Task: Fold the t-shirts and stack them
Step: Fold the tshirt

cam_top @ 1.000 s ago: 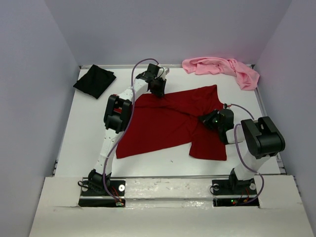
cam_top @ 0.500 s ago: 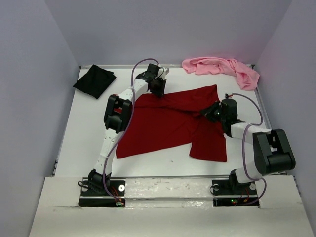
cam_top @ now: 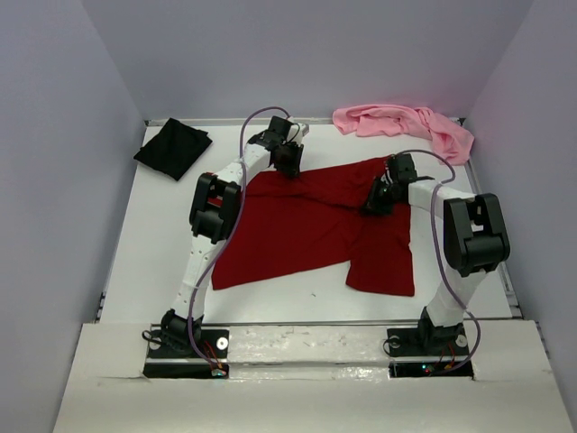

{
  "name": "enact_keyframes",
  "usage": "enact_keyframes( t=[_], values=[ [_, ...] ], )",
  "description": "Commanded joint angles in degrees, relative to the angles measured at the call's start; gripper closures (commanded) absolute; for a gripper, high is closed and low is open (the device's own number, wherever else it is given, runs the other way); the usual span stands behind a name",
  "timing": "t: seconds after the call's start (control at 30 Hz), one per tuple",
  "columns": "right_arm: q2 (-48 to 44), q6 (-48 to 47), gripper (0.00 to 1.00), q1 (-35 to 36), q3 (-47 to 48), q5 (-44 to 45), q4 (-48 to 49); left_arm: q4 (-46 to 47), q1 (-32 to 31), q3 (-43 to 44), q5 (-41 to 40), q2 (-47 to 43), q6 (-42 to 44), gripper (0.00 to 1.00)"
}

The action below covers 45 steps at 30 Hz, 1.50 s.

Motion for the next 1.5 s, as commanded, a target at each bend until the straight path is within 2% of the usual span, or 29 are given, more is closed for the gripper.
enact_keyframes(
  t=[0.0, 0.07, 0.57, 0.6, 0.63, 0.7, 0.77, 0.9, 1.1, 1.2, 1.47],
  values=[
    [-0.5, -7.2, 0.76, 0.6, 4.6, 2.8, -13.3, -6.4, 0.9, -2.7, -2.9, -0.5, 1.0, 0.72],
    [-1.9, -8.2, 0.76, 0.6, 4.8, 6.4, -15.0, -6.4, 0.9, -2.6, -2.9, -0.5, 1.0, 0.72],
    [-6.7, -12.5, 0.76, 0.6, 10.2, 14.3, -26.4, -6.4, 0.9, -2.7, -3.0, -0.5, 1.0, 0.72],
    [-6.8, -12.6, 0.75, 0.6, 10.2, 13.8, -26.3, -6.4, 0.9, -2.7, -3.0, -0.5, 1.0, 0.72],
    [-6.9, -12.8, 0.67, 0.6, 10.2, 13.1, -26.2, -6.4, 0.9, -2.7, -3.0, -0.6, 1.0, 0.72],
    [-6.8, -12.7, 0.57, 0.6, 9.8, 11.4, -24.1, -6.4, 0.9, -2.7, -3.0, -0.6, 1.0, 0.72],
    [-7.1, -12.4, 0.53, 0.6, 8.4, 8.8, -21.9, -6.3, 0.9, -2.8, -3.0, -0.7, 1.1, 0.72],
    [-8.9, -9.1, 0.53, 0.1, 4.1, 0.0, -12.8, -6.2, 0.9, -3.1, -2.9, -0.9, 1.1, 0.72],
    [-8.1, -6.3, 0.54, 0.1, 1.1, -4.2, -5.6, -6.1, 0.9, -3.3, -2.7, -0.9, 1.1, 0.72],
    [-6.7, -5.6, 0.59, 0.1, 1.0, -5.4, -3.8, -6.1, 1.0, -3.3, -2.8, -0.9, 1.1, 0.72],
    [-4.9, -6.1, 0.56, 0.1, 1.0, -3.9, -2.9, -6.2, 0.9, -3.1, -2.9, -0.8, 1.1, 0.72]
  ],
)
